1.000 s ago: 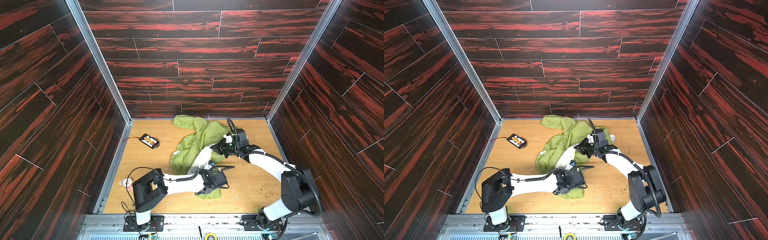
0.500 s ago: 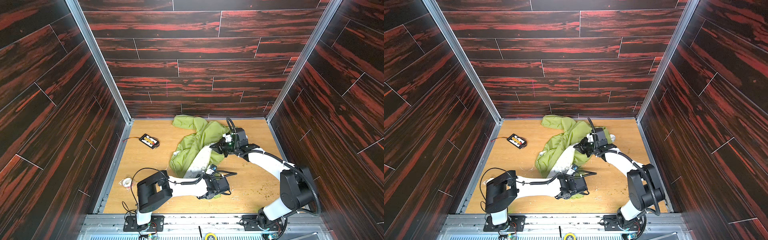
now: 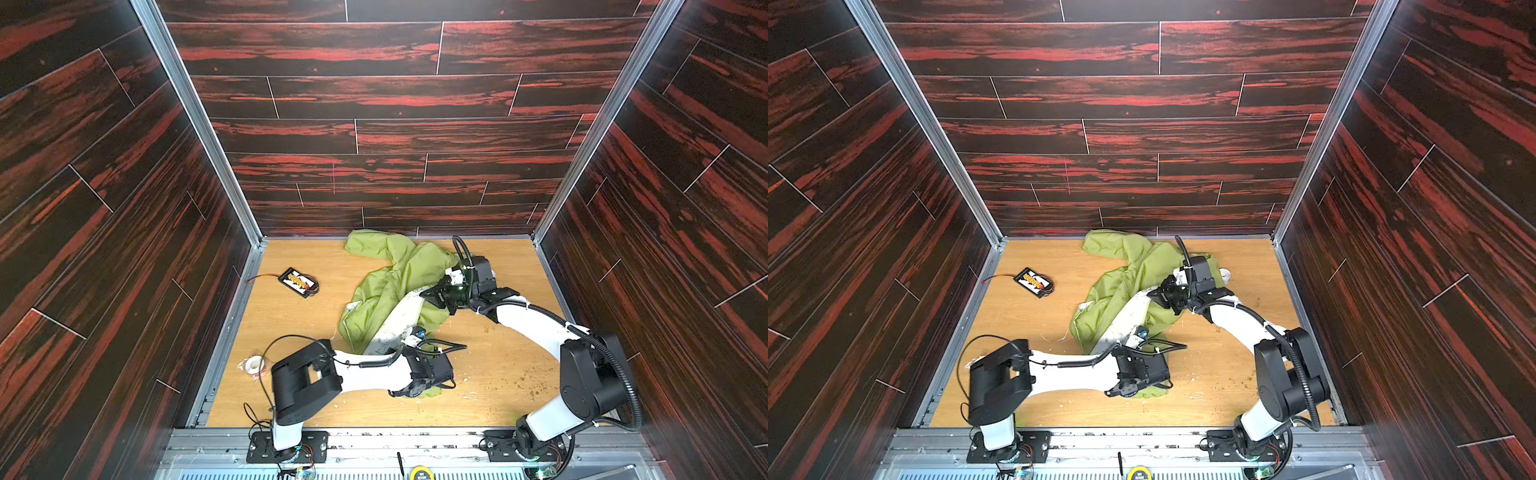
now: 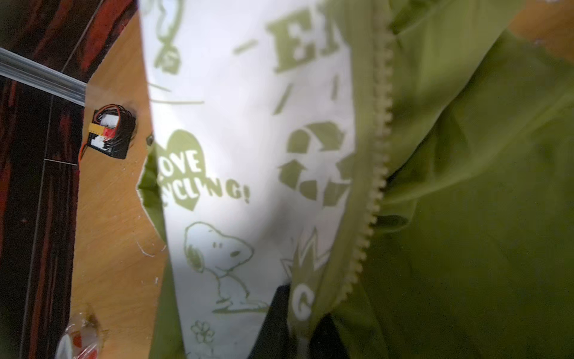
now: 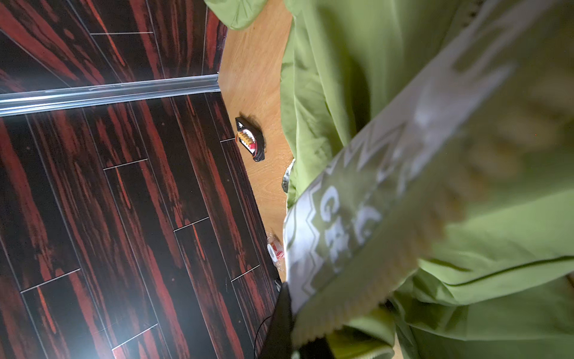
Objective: Zip up the jacket
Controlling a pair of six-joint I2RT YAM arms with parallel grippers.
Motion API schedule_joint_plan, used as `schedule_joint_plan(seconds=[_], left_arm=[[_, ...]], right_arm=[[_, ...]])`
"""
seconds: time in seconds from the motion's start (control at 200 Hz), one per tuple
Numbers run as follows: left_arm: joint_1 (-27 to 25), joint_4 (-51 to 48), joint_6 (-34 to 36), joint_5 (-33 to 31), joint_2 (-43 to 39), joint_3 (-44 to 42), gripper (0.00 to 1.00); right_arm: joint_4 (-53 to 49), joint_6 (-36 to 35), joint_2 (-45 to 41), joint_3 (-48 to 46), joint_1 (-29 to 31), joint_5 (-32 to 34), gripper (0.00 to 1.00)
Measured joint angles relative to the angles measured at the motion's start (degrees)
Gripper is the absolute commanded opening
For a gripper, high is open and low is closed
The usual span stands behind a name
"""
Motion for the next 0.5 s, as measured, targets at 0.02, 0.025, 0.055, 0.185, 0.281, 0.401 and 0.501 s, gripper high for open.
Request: schedule_joint_plan(seconds=[0.02, 0.025, 0.055, 0.185, 0.281, 0.401, 0.501], left_arm=[[0.07, -0.02, 0.76, 0.26, -1.01, -0.15, 0.03], [0.07, -0.04, 0.72, 0.28, -1.14, -0.15, 0.03], [0.15, 0.00, 1.40, 0.90, -2.45, -0.35, 0.00], [0.26, 1.05, 3.96, 4.44, -7.80, -1.44, 0.00], [0.33, 3.76, 6.40, 9.46, -11.91, -4.22, 0.00], [1.40, 9.53, 9.49, 19.67, -17.66, -8.92, 0.00], [3.56, 14.82, 10.71, 29.70, -21.55, -11.17, 0.00]], right_arm=[[-0.17, -0.20, 0.00, 0.00, 0.00, 0.17, 0.00], [-0.24, -0.26, 0.00, 0.00, 0.00, 0.24, 0.00], [-0.63, -0.63, 0.00, 0.00, -0.07, 0.61, 0.00], [-3.48, -2.60, 0.09, 0.39, -0.31, 2.71, 0.00], [-6.75, -4.92, 1.09, 2.34, -0.39, 4.76, 0.00], [-12.41, -8.61, 3.02, 5.90, -0.24, 6.54, 0.00], [-17.73, -12.24, 4.85, 9.14, -0.42, 7.58, 0.17]])
